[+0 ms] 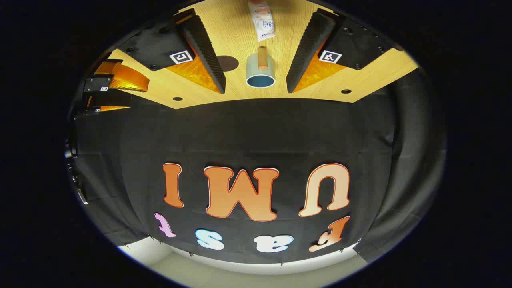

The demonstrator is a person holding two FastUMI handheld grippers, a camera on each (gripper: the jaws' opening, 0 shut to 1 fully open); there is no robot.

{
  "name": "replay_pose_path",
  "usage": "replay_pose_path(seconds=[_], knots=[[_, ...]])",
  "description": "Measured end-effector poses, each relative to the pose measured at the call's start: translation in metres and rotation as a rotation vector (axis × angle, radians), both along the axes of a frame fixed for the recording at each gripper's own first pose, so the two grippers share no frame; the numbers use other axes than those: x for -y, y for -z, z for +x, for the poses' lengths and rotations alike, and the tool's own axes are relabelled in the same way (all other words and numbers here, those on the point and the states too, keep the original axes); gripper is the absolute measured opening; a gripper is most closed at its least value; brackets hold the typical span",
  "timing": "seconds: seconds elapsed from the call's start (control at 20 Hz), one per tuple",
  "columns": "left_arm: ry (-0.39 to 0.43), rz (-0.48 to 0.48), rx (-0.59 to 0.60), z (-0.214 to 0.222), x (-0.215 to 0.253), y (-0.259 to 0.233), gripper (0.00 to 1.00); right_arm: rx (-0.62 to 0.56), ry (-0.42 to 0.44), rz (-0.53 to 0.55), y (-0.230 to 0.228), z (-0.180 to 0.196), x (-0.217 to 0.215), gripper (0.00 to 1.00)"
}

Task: Put the toothbrush and toothpaste on the desktop into the cup, then pick up the cup and place it on the coaster on the desktop.

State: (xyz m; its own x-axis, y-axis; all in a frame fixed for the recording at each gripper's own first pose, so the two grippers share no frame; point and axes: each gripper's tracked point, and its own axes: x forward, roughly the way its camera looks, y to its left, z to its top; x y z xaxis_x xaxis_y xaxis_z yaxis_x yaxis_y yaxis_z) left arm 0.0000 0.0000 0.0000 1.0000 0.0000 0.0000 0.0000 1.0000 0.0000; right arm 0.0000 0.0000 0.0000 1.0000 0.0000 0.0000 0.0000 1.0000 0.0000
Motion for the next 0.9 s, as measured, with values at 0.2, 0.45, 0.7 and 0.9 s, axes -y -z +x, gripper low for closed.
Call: replay_pose_path(seconds=[0.2, 0.45, 0.7, 0.9], knots=[[-0.007, 0.008, 0.011, 0.006, -0.003, -0.001, 0.99, 0.010, -0.005, -0.007, -0.001, 0.003, -0.002, 0.99], [-0.014, 0.017, 0.015, 0.013, -0.005, 0.000, 0.99, 0.006, -0.014, -0.007, 0.002, 0.006, -0.002, 0.98], [-0.008, 0.022, 0.012, 0.020, -0.005, 0.001, 0.99, -0.003, -0.035, -0.004, 0.004, 0.010, -0.006, 0.98], [0.000, 0.055, -0.052, 0.025, -0.003, 0.013, 0.98, -0.055, -0.050, 0.021, 0.012, 0.014, -0.005, 0.99]])
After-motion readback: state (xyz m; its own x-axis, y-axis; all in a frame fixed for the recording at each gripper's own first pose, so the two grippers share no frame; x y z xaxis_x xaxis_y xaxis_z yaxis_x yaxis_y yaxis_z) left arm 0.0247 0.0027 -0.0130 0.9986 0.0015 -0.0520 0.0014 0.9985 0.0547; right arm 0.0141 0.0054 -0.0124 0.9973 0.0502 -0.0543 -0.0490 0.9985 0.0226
